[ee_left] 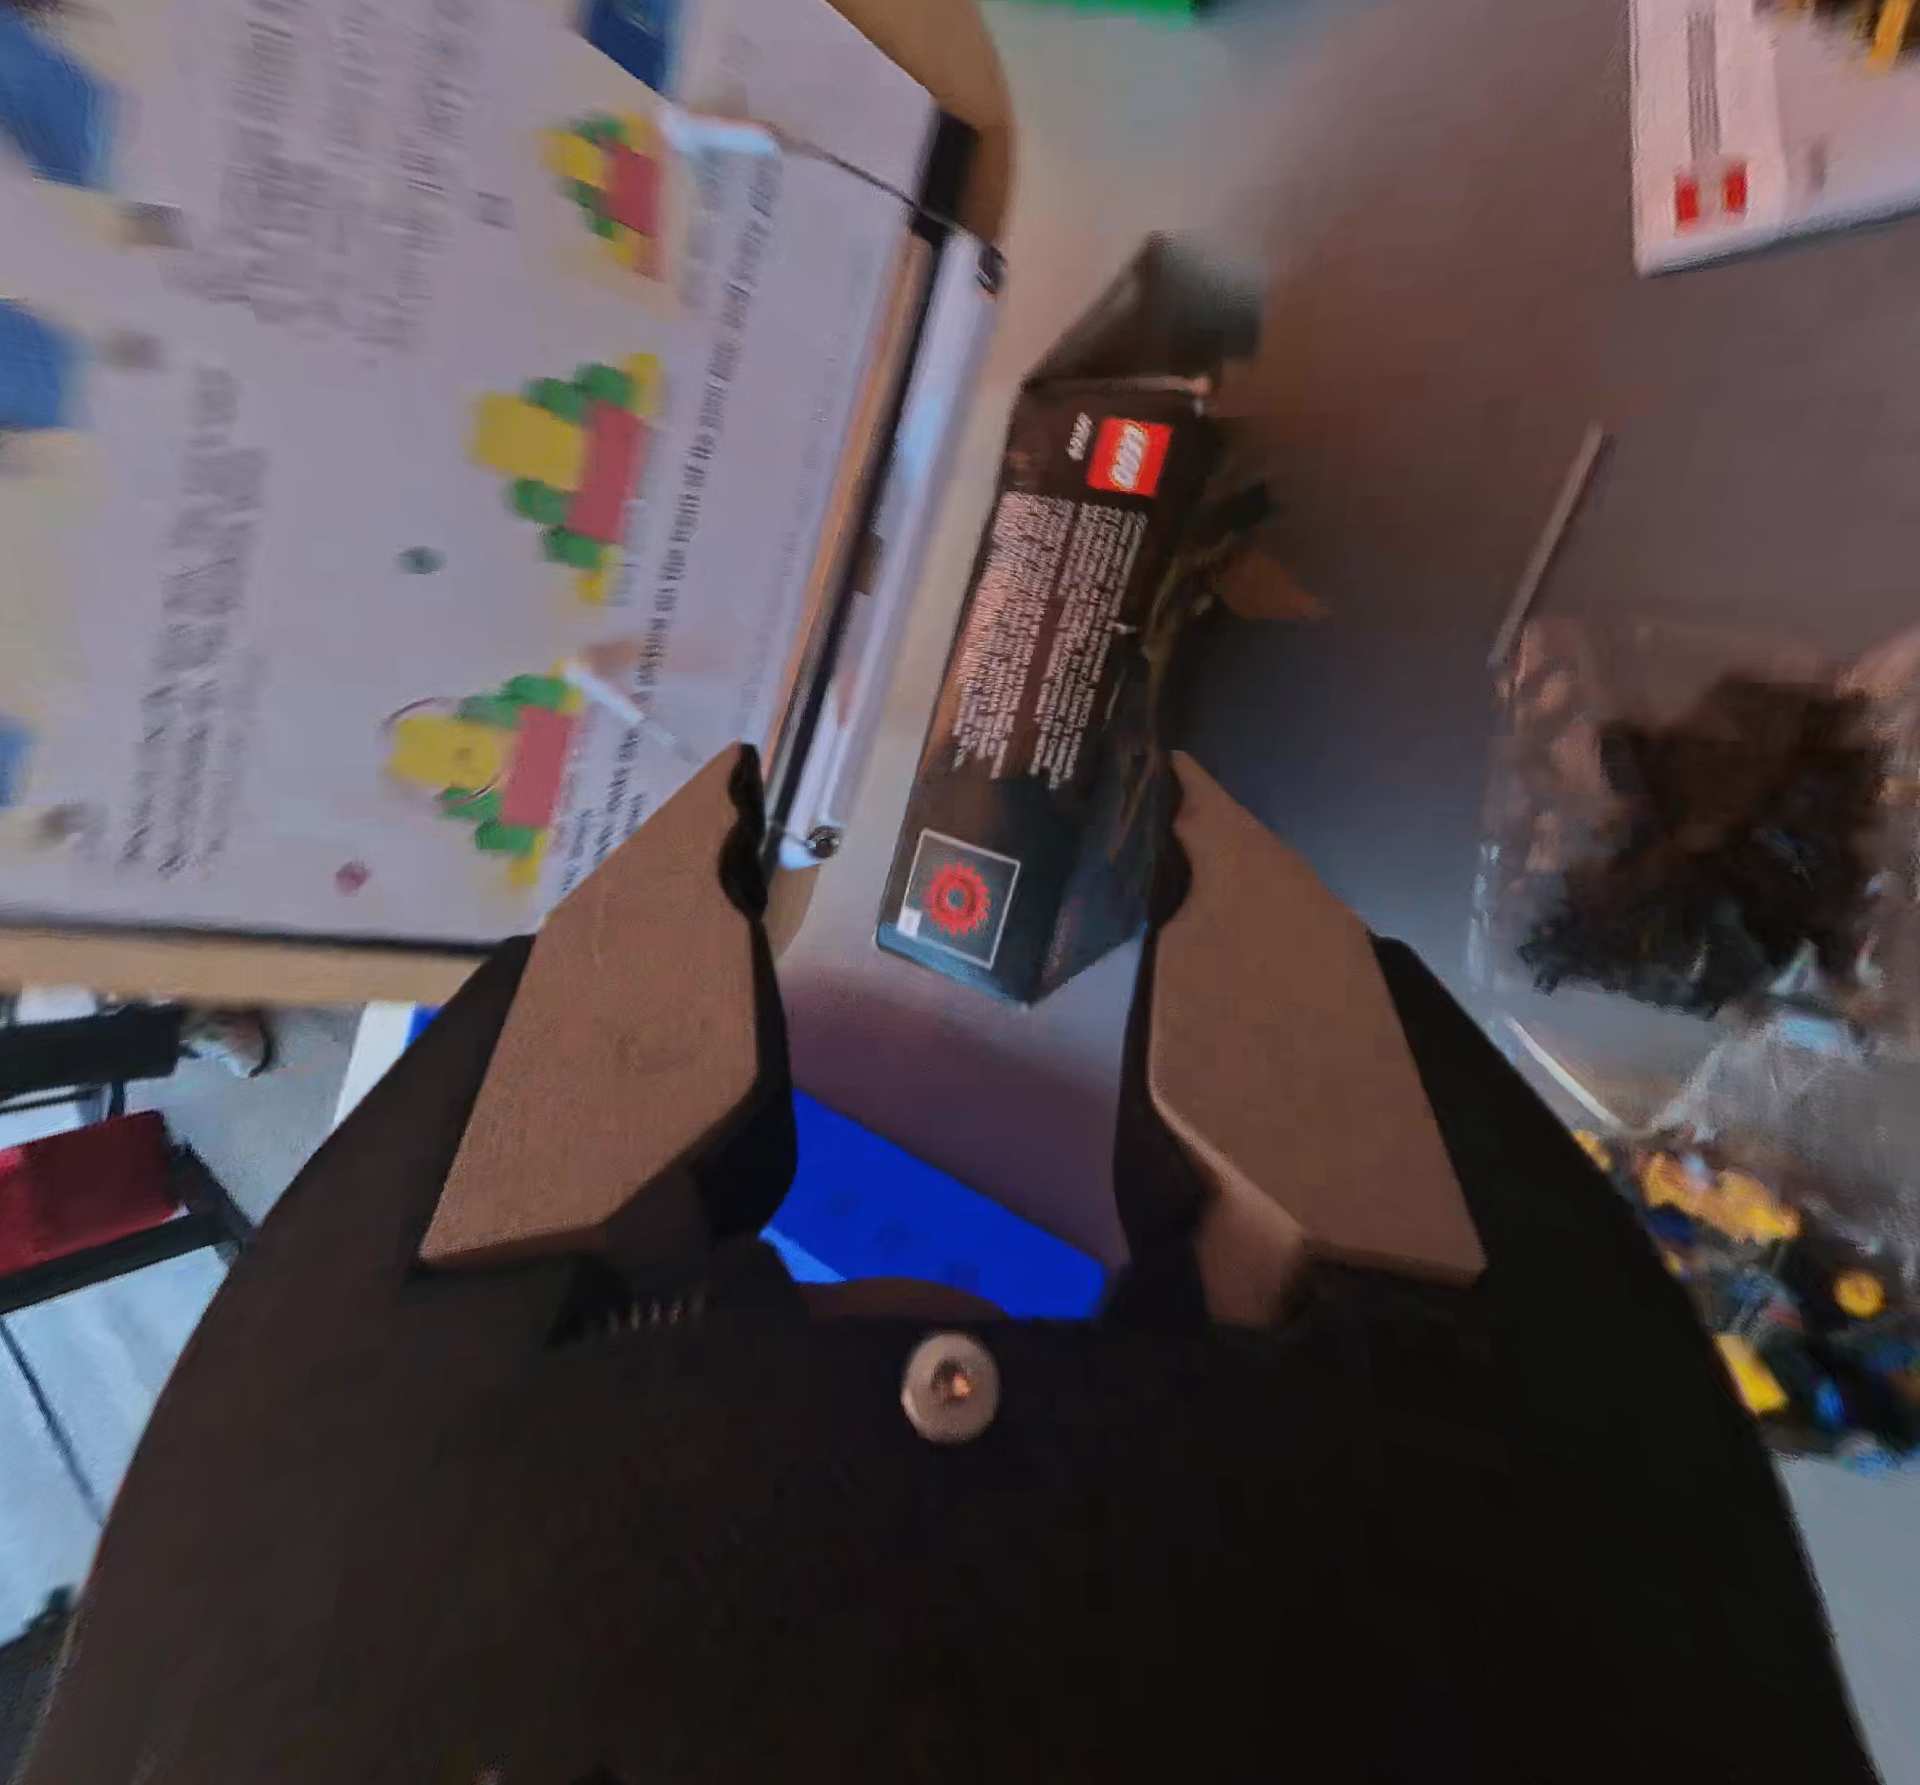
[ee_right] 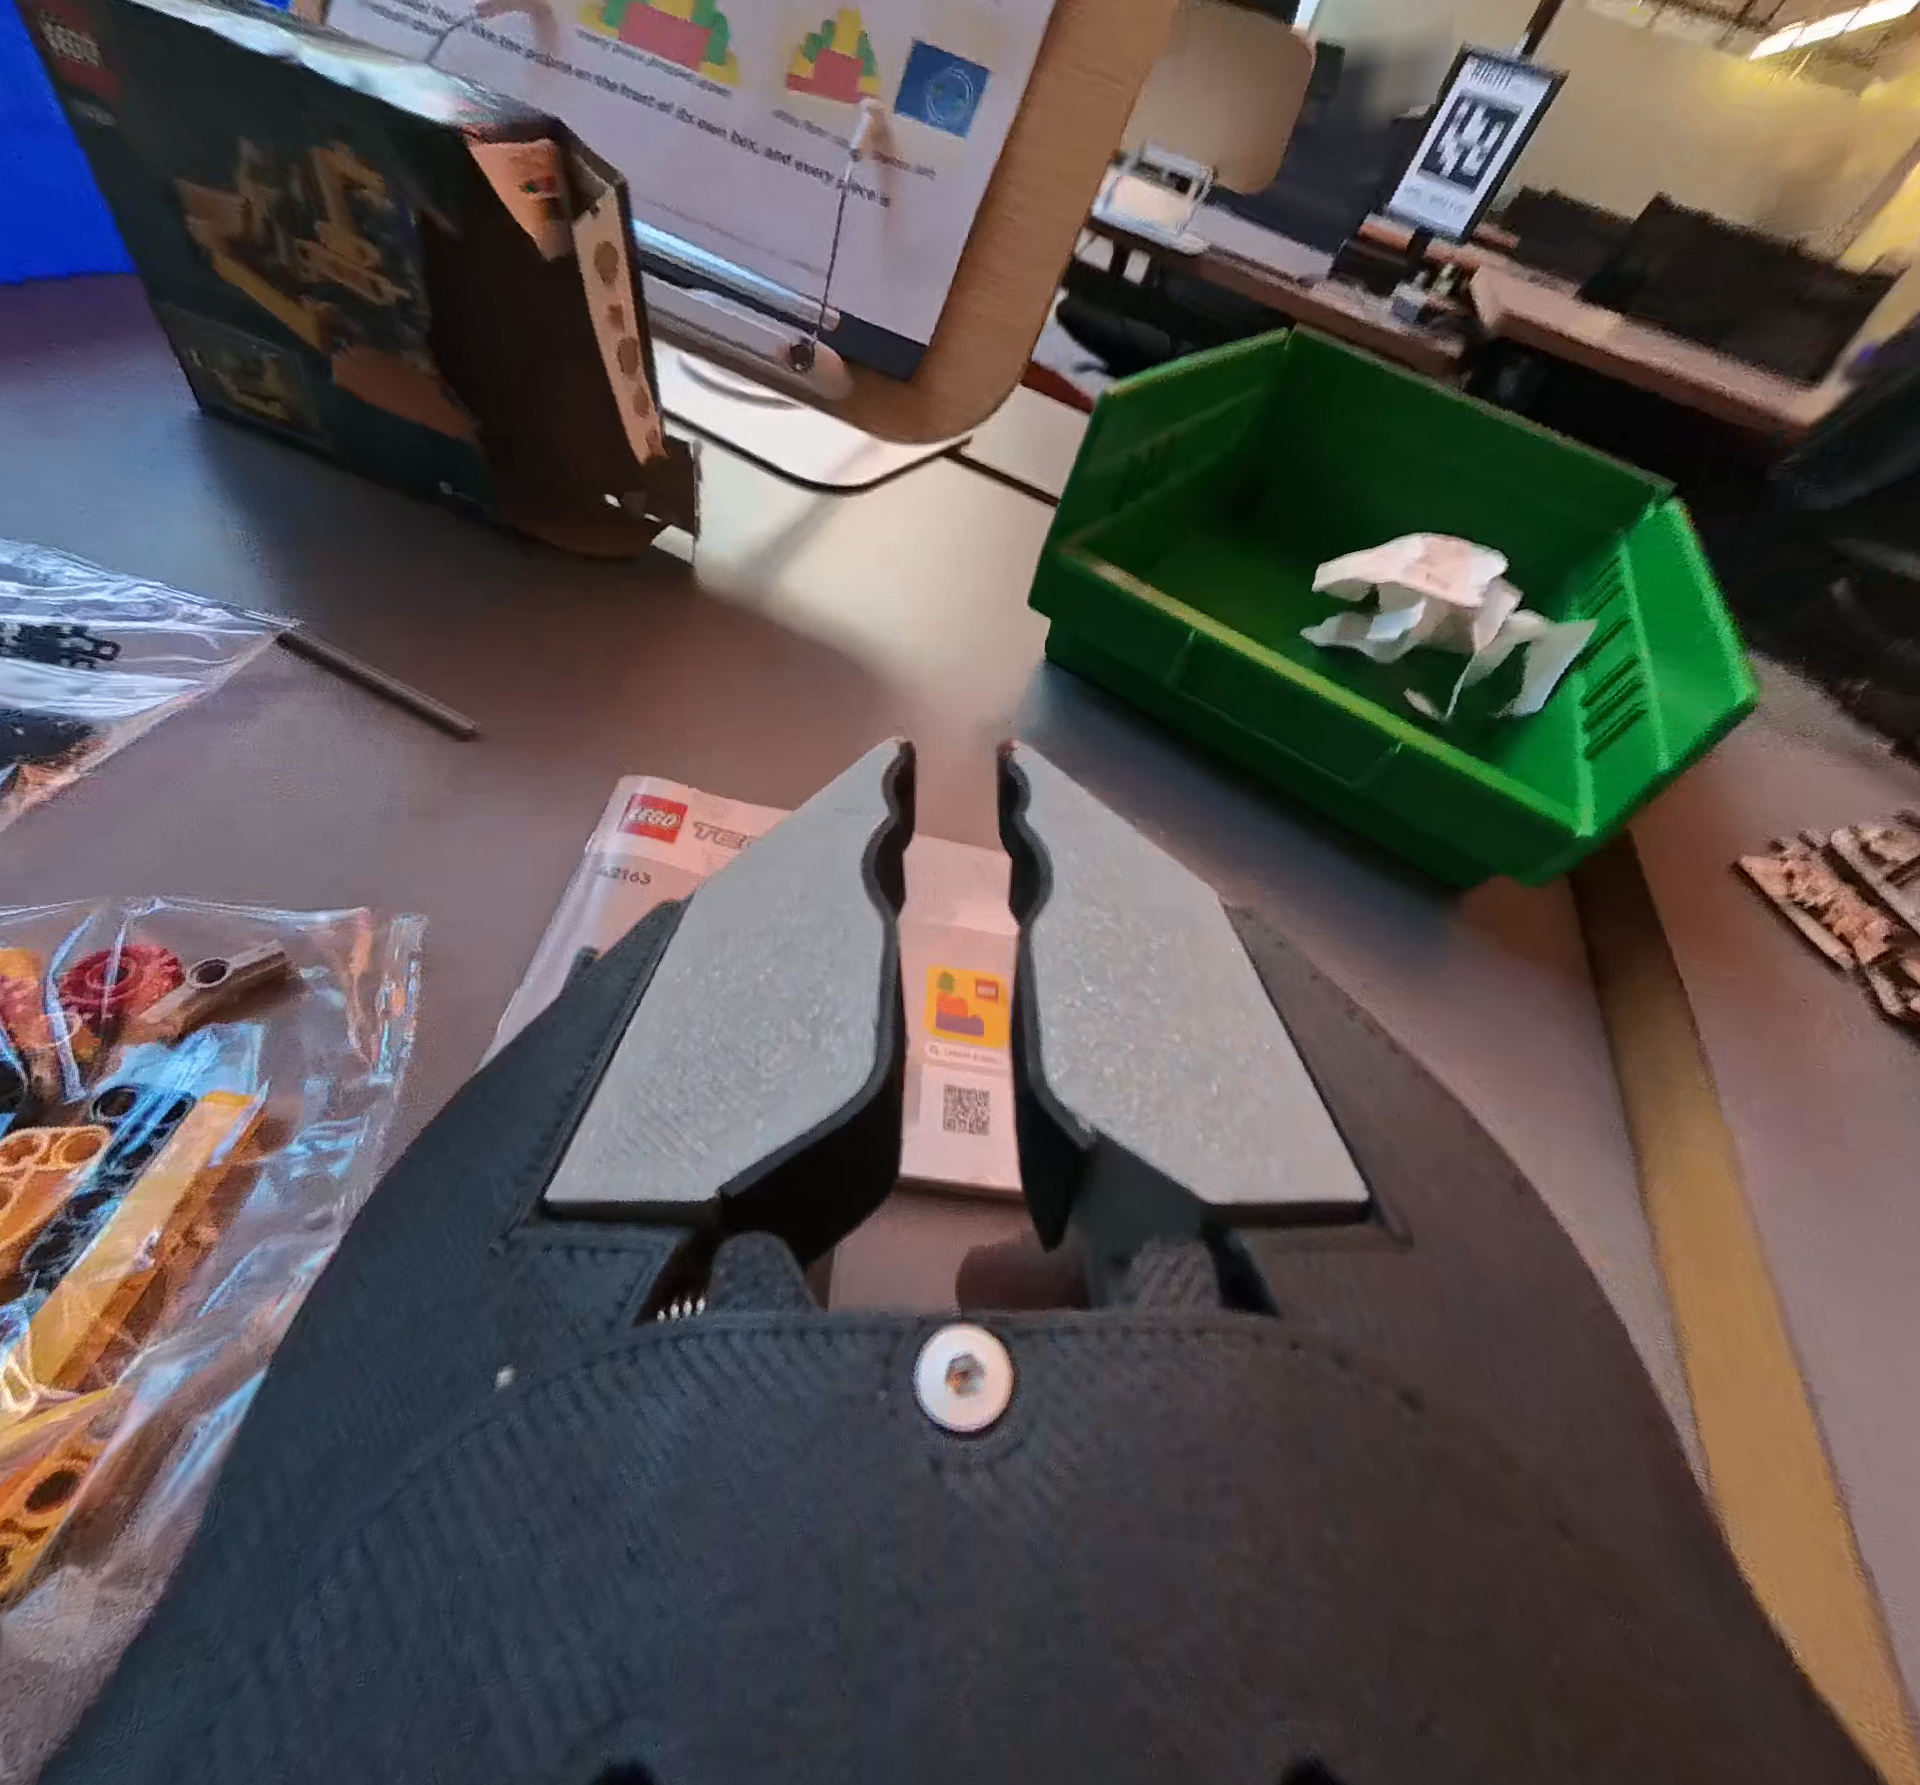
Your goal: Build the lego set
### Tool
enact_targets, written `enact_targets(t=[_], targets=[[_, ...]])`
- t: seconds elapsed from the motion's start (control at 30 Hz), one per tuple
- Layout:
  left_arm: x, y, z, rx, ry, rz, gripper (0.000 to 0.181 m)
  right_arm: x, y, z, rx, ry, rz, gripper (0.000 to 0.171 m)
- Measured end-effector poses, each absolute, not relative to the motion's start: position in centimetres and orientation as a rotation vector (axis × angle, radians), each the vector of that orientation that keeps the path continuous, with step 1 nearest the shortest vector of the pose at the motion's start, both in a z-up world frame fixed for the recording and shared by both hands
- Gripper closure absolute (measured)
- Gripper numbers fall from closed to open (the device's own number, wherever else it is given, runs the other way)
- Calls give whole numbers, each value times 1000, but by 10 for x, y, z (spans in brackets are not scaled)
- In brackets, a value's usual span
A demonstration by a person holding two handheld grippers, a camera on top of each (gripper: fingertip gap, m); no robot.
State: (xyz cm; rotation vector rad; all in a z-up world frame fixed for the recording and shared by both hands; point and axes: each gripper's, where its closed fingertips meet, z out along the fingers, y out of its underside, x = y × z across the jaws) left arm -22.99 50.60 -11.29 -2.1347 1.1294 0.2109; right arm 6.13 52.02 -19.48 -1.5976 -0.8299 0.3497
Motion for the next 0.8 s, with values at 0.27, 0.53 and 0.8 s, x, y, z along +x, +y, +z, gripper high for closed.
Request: enact_targets(t=[0.27, 0.53, 0.8], targets=[[-196, 370, -125, -2023, 923, -40, 123, 89, 523, -226, -1848, -837, 431, 126], [-181, 311, -149, -1992, 850, -201, 128, 88, 512, -272, -2141, -925, 351, 131], [-168, 296, -138, -1946, 839, -217, 134, 90, 501, -259, -2084, -831, 288, 171]])
